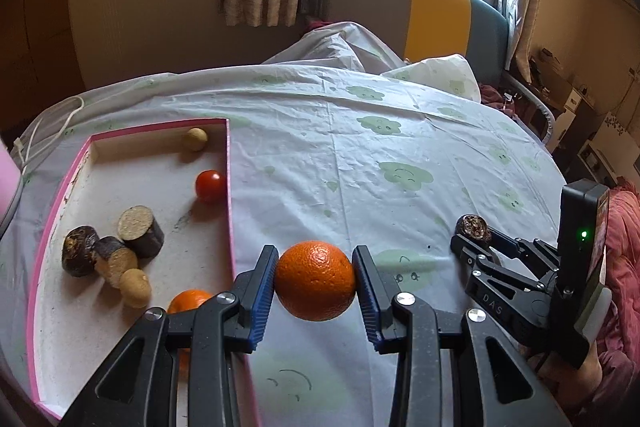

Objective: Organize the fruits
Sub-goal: 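Lower the orange into the tray with the left gripper and release it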

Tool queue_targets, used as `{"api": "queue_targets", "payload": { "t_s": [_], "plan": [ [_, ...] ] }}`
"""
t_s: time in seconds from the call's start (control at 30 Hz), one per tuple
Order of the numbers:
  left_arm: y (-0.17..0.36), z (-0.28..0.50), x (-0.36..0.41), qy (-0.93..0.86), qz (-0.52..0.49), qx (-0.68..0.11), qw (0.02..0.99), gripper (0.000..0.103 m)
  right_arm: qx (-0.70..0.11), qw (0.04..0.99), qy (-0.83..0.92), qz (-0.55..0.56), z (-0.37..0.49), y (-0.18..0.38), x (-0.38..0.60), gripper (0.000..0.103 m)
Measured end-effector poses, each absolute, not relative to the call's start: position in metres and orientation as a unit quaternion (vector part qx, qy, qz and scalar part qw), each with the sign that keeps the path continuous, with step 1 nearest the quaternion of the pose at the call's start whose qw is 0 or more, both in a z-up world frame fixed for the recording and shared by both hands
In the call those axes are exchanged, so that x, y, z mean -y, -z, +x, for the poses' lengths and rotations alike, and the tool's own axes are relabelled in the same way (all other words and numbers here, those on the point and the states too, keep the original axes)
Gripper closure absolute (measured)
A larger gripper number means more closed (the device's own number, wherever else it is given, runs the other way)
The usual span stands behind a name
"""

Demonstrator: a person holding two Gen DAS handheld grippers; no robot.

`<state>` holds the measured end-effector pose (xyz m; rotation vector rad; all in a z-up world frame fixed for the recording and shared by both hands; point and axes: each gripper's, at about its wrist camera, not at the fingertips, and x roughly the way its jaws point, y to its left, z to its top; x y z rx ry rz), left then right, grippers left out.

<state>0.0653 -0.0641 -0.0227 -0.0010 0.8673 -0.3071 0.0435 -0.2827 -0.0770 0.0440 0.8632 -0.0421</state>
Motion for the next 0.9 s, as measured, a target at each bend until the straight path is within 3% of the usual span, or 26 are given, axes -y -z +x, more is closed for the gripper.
{"api": "queue_targets", "payload": {
  "t_s": [0.9],
  "plan": [
    [0.048, 0.043, -0.067, -0.008, -0.067, -0.437, 0.897, 0.061, -0.421, 0.907, 0.03, -0.001, 0.044, 0.077, 0.277, 0.061]
  ]
}}
